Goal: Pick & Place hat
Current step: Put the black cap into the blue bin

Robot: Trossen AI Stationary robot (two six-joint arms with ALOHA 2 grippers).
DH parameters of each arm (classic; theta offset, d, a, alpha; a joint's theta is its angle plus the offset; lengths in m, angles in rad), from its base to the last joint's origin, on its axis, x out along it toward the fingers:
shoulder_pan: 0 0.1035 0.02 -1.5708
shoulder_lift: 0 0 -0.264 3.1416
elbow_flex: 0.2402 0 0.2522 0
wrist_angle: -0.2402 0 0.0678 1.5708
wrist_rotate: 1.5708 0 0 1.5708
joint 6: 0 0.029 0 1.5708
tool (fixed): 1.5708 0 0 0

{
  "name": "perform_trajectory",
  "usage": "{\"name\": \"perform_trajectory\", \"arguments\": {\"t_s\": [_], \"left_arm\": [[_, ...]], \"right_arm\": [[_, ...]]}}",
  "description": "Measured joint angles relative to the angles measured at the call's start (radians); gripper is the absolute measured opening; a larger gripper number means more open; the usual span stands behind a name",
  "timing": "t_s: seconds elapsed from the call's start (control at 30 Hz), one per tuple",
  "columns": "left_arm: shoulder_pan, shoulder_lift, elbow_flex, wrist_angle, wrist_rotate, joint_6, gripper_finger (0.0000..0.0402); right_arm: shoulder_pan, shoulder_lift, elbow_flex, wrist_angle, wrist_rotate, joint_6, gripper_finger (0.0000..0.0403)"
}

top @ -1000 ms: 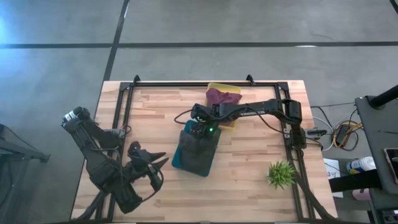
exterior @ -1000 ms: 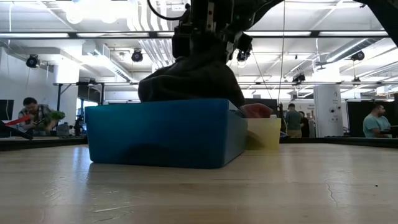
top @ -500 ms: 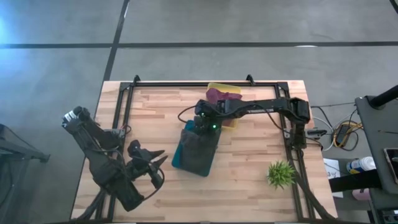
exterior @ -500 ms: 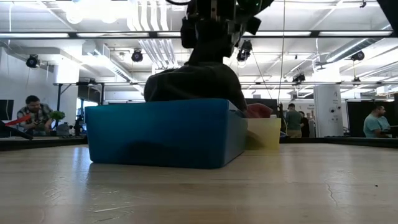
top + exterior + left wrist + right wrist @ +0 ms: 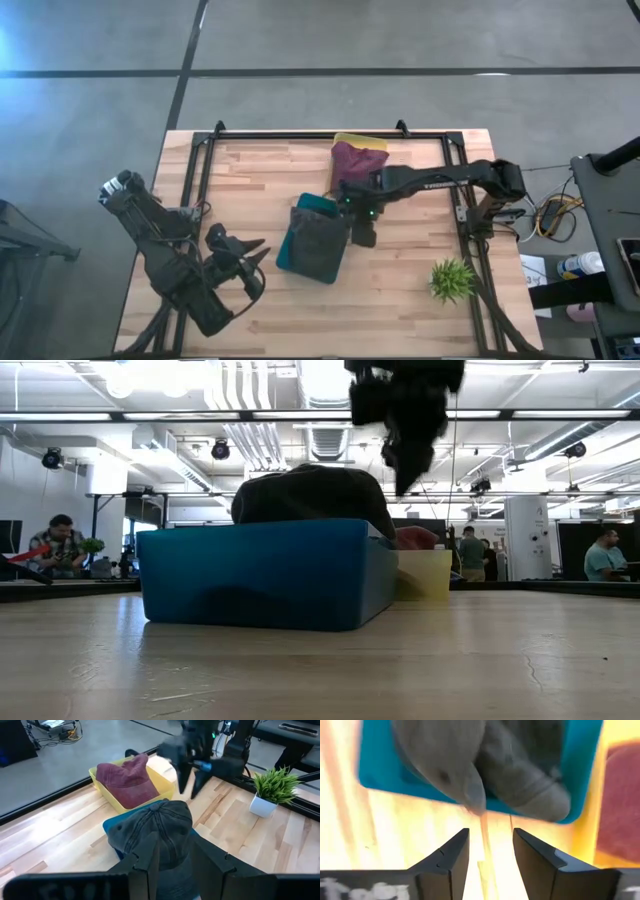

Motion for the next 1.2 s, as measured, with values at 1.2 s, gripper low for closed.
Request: {"name": "perform_trajectory", "arguments": {"t_s": [1.2], "left_arm": [[0.042,-0.025,-0.071,-0.001,0.001,-0.087,0.0101]], "right_arm": [[-0.031,0.148,-0.192,0.467,0.08,0.042,0.0144]]}}
